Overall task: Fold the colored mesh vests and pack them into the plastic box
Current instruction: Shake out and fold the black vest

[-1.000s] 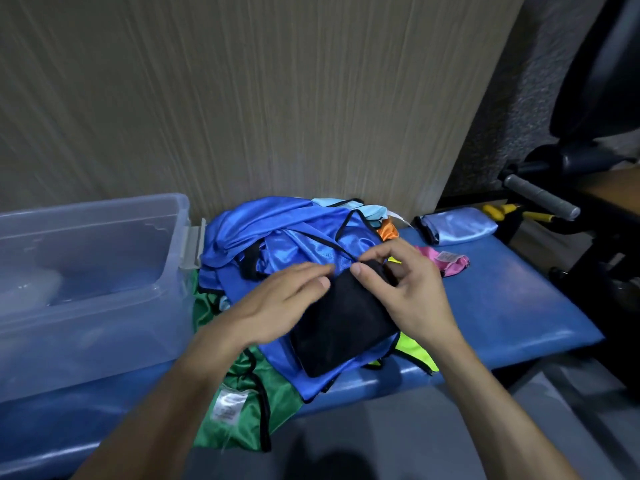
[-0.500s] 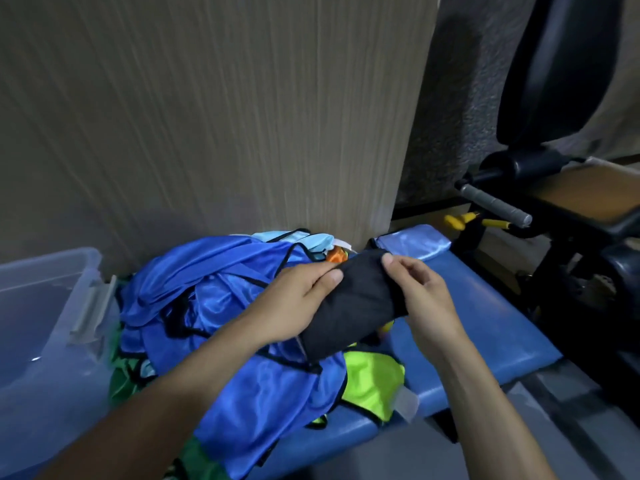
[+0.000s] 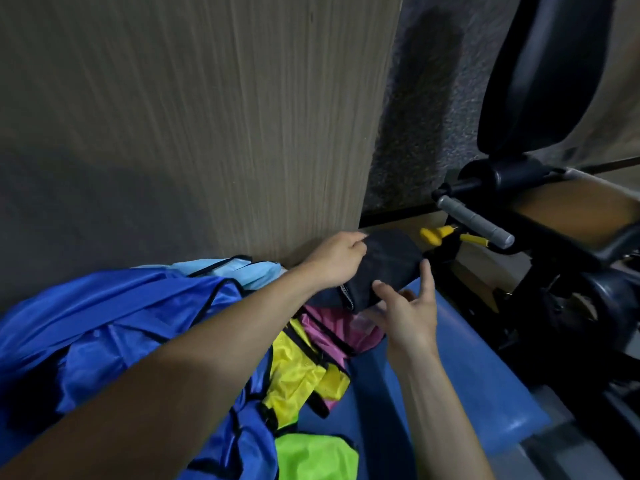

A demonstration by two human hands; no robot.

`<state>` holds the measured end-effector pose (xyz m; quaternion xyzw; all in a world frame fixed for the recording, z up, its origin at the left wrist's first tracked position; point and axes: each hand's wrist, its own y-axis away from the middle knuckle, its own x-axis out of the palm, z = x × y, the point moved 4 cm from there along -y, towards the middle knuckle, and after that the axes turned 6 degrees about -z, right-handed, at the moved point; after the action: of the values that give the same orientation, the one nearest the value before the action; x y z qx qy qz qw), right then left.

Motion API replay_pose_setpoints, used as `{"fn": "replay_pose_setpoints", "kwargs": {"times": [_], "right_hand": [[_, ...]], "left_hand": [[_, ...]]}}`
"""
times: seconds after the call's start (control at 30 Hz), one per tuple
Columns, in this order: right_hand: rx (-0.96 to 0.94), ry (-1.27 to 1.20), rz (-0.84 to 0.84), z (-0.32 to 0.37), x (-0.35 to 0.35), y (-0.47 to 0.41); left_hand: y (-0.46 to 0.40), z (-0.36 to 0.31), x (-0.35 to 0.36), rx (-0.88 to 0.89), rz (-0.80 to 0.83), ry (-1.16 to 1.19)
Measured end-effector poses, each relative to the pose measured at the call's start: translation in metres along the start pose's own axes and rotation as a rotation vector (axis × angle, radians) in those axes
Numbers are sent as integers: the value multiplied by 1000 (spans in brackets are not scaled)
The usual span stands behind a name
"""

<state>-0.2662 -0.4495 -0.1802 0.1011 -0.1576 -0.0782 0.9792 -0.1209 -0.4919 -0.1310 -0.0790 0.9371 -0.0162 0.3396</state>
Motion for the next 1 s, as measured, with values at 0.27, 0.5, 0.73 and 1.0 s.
{"fn": "replay_pose_setpoints", "kwargs": {"times": [0.27,0.5,0.73,1.0], "right_hand": [[-102,65,-85,-12,20,-53],[-141,285,-66,-21,33,-71],[-398,786,-189,11,19,-72],[-437,965,-343,19,8,-68]], "left_hand": [[-21,-2,11,262,-103,-392],[-6,12,19,472,54,-747],[-5,28,29,512,75,-693],[-4,41,37,575,36,-760]]}}
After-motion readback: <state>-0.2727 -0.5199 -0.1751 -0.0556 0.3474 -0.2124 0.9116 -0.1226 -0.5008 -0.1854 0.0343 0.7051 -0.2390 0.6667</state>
